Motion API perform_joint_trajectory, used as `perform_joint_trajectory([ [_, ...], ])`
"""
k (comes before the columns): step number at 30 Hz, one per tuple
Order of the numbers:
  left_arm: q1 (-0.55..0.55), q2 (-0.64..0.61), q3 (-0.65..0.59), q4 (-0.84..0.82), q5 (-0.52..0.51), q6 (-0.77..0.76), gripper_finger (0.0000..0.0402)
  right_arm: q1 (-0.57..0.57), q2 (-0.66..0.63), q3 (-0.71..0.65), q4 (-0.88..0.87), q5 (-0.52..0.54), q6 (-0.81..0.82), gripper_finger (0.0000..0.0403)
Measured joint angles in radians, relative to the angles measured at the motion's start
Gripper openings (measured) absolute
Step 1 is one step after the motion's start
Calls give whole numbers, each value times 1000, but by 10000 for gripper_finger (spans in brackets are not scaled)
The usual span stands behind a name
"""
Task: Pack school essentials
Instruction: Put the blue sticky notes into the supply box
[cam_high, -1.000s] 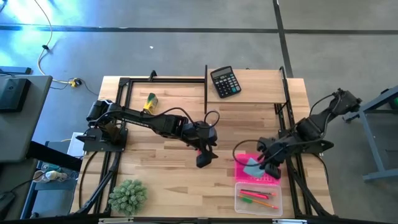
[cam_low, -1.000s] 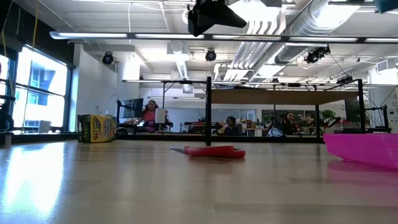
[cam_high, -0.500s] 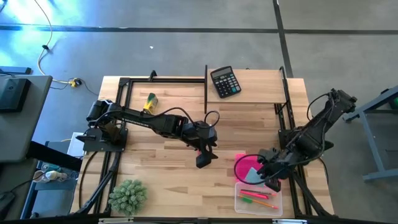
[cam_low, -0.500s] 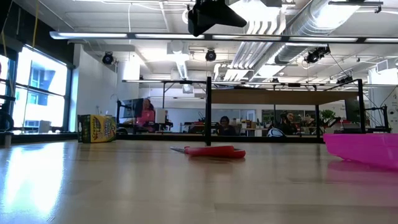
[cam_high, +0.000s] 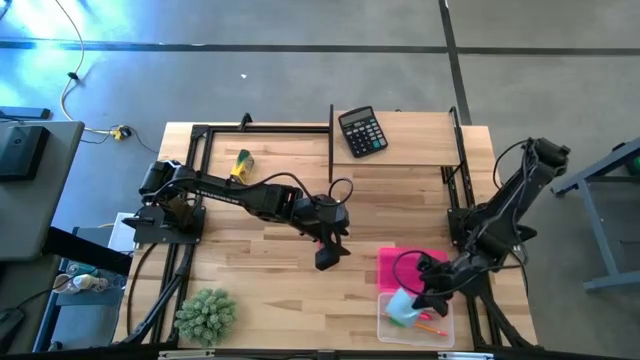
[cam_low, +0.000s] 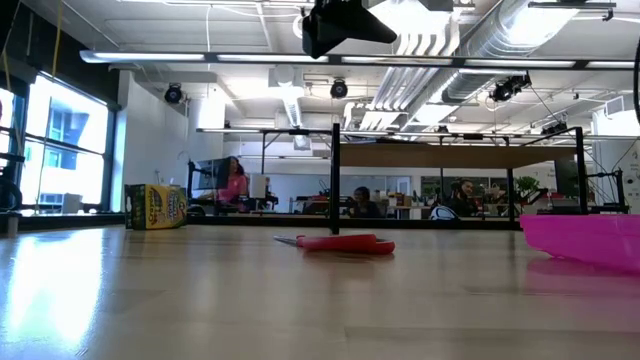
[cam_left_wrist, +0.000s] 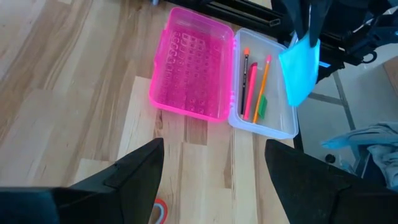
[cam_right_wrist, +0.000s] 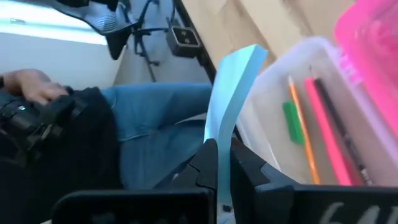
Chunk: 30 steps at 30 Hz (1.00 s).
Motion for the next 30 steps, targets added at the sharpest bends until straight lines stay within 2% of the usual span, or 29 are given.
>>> perform_joint_trajectory([
  [5,0,0,0,0,0,0,267,49,0,-63,76,-11,46,2],
  [10,0,0,0,0,0,0,267,18,0,-95,89,-160,37,2],
  [13,0,0,0,0,0,0,267,-21,1,-101,92,-217,-22,2],
  [18,0,0,0,0,0,0,267,-86,12,-101,96,-253,-159,2],
  [23,0,0,0,0,1,-13,267,-144,69,-101,99,-369,-253,2],
  [30,0,0,0,0,0,-15,267,-184,147,-101,166,-433,-341,2],
])
